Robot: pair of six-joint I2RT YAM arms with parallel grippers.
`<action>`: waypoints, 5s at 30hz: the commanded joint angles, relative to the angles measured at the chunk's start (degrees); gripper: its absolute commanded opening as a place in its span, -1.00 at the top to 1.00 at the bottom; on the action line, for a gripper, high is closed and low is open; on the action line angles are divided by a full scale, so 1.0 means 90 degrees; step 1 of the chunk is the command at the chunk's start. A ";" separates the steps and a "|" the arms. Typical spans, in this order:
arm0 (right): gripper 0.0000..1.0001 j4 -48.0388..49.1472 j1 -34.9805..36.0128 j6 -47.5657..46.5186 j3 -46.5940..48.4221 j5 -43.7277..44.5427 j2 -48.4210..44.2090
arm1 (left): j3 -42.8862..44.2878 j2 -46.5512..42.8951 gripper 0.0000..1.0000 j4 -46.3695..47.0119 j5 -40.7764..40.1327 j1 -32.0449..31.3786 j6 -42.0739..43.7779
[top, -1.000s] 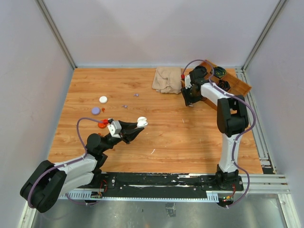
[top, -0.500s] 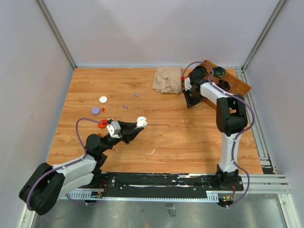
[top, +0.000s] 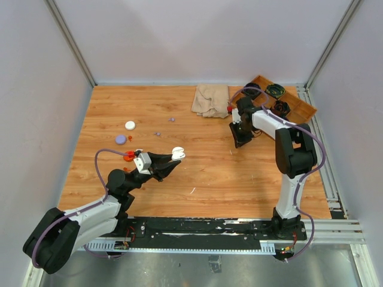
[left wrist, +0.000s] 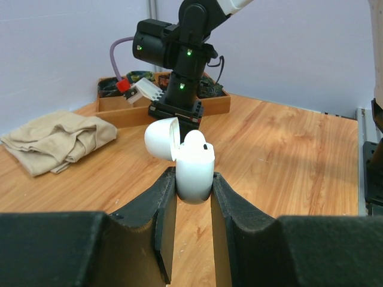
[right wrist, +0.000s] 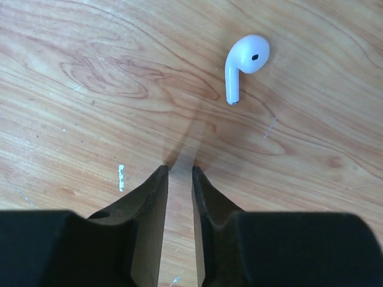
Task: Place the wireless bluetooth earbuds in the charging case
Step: Pick up the earbud from the center of the board, then place the earbud in the charging case.
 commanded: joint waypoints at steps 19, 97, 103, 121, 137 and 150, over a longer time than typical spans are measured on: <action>0.24 -0.1175 0.0026 -0.0781 0.2602 0.0755 0.1402 | 0.0030 -0.0160 0.99 -0.0009 -0.0025 0.0029 0.0097; 0.85 0.1700 0.1761 0.0560 -0.0906 -0.0428 -0.3259 | 0.0149 0.0347 0.99 0.0562 0.0051 0.0029 0.0285; 0.88 0.2737 0.2338 0.0819 -0.1587 -0.0591 -0.4358 | 0.0295 0.0521 0.99 0.0669 0.0172 0.0028 0.0261; 0.90 0.5949 0.3934 0.1108 -0.3227 -0.1086 -0.5666 | 0.0534 0.0769 0.99 0.1266 0.0531 0.0030 -0.0266; 0.90 0.6812 0.4422 0.1031 -0.3491 -0.1066 -0.5244 | 0.0474 0.0475 0.99 0.1467 0.0513 0.0030 -0.0664; 0.90 0.6923 0.4447 0.0982 -0.3564 -0.1189 -0.5117 | 0.0486 0.0481 0.99 0.1591 0.0418 0.0030 -0.0842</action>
